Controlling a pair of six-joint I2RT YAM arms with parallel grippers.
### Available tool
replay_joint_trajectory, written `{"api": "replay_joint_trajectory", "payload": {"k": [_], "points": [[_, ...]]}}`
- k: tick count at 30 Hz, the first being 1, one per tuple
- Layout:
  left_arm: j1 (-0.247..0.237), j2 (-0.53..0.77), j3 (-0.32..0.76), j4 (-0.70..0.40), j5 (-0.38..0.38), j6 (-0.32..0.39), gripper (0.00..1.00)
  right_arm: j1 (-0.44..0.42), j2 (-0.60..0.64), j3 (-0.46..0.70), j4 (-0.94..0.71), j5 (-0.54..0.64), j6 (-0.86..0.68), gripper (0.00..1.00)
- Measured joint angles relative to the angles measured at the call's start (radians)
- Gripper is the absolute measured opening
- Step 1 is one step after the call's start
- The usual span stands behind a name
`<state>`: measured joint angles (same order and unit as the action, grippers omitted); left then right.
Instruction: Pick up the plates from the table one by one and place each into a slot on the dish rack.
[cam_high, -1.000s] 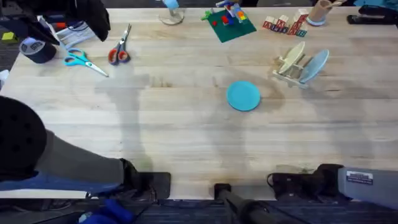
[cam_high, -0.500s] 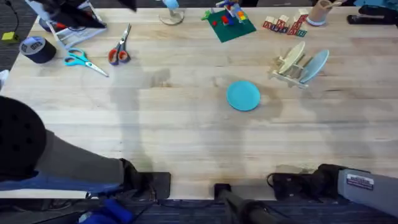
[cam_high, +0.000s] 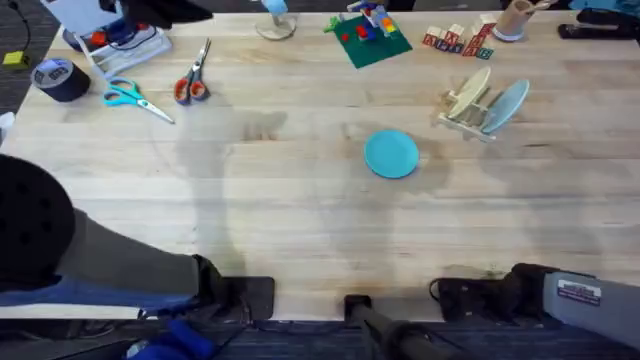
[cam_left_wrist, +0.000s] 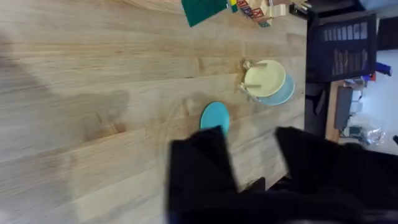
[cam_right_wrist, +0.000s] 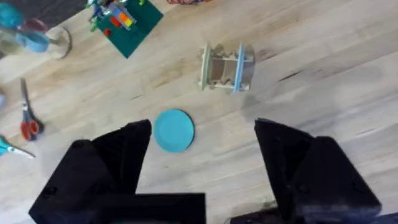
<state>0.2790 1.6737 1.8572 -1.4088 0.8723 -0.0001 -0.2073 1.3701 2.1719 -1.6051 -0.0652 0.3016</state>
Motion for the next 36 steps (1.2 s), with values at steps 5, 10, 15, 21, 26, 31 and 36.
{"api": "replay_joint_trajectory", "payload": {"k": [5, 10, 15, 21, 26, 31, 36], "points": [[-0.018, 0.000, 0.000, 0.010, 0.003, -0.039, 0.055, 0.000, 0.000, 0.000, 0.003, -0.018, 0.000, 0.996], [-0.086, 0.000, 0.000, 0.014, -0.026, -0.055, 0.043, 0.000, 0.000, 0.000, 0.003, -0.030, 0.000, 0.996], [-0.211, 0.006, 0.000, 0.062, -0.054, -0.061, 0.042, 0.000, 0.000, 0.000, 0.003, -0.033, 0.001, 0.996], [-0.347, 0.065, 0.000, 0.070, -0.057, -0.077, 0.042, 0.007, 0.000, 0.000, 0.003, -0.033, 0.001, 0.995], [-0.445, 0.156, 0.000, 0.084, -0.041, -0.090, 0.042, 0.035, 0.000, 0.000, 0.004, -0.034, 0.000, 0.996], [-0.536, 0.212, 0.000, 0.149, -0.013, -0.099, 0.042, 0.044, 0.000, 0.000, 0.004, -0.035, 0.000, 0.995], [-0.618, 0.216, 0.000, 0.214, -0.001, -0.163, 0.042, 0.044, 0.000, 0.000, 0.004, -0.036, 0.001, 0.996]]}}
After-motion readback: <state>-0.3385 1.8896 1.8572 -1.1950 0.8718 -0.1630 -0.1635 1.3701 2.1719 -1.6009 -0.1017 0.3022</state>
